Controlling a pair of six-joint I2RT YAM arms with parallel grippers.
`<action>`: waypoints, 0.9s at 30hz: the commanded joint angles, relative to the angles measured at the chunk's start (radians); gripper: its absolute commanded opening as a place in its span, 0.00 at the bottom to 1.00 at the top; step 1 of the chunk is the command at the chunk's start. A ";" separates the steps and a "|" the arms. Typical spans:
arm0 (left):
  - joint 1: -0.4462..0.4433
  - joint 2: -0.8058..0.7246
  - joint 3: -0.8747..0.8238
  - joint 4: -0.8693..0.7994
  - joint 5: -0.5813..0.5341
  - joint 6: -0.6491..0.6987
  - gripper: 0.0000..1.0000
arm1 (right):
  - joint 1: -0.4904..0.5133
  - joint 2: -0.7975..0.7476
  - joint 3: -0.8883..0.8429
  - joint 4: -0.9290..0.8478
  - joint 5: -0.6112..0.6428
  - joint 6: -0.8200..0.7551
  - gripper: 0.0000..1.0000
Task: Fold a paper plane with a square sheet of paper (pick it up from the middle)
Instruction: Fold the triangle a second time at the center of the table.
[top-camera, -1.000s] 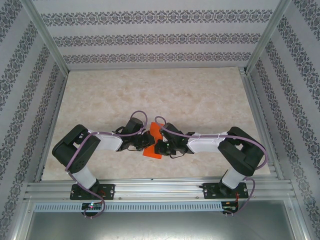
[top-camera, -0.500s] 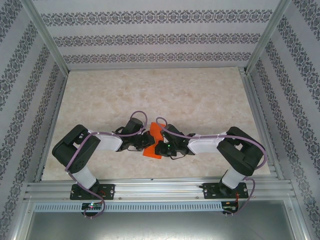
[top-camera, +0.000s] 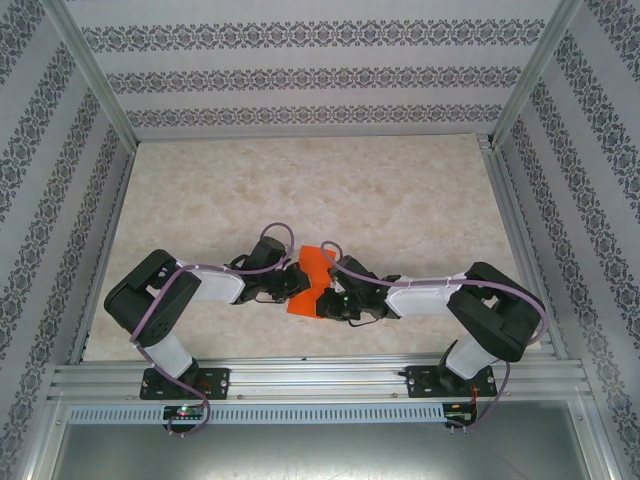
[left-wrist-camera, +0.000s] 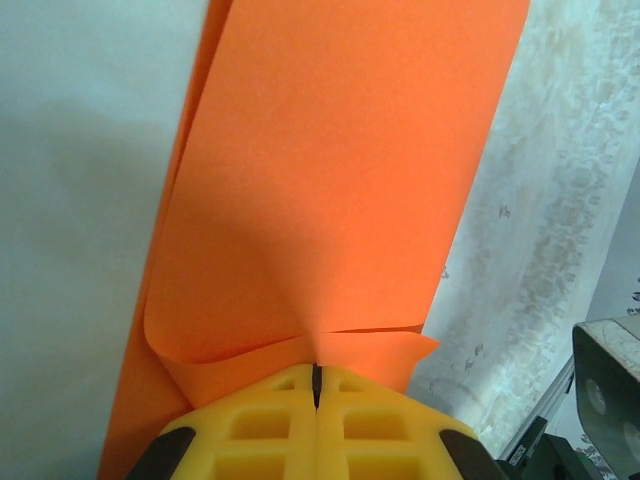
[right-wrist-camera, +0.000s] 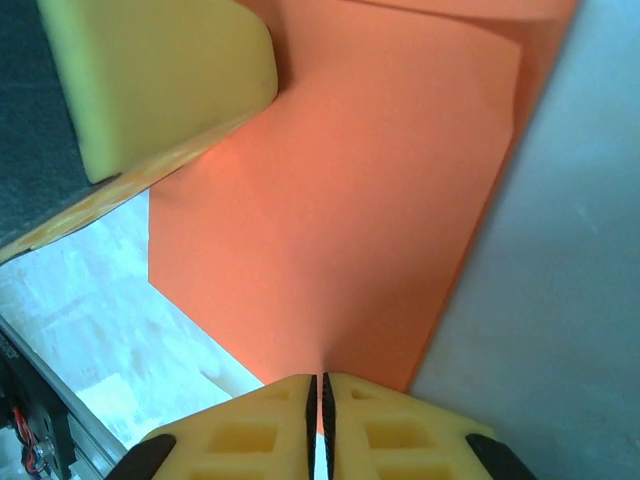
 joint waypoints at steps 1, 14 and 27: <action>0.001 0.024 -0.041 -0.085 -0.064 -0.004 0.00 | 0.030 0.000 -0.058 -0.096 -0.030 0.023 0.14; 0.001 0.018 -0.042 -0.093 -0.069 -0.003 0.00 | 0.058 -0.053 -0.110 -0.067 -0.014 0.053 0.14; 0.001 0.016 -0.039 -0.091 -0.056 0.003 0.00 | 0.067 -0.098 -0.123 -0.072 0.015 0.079 0.10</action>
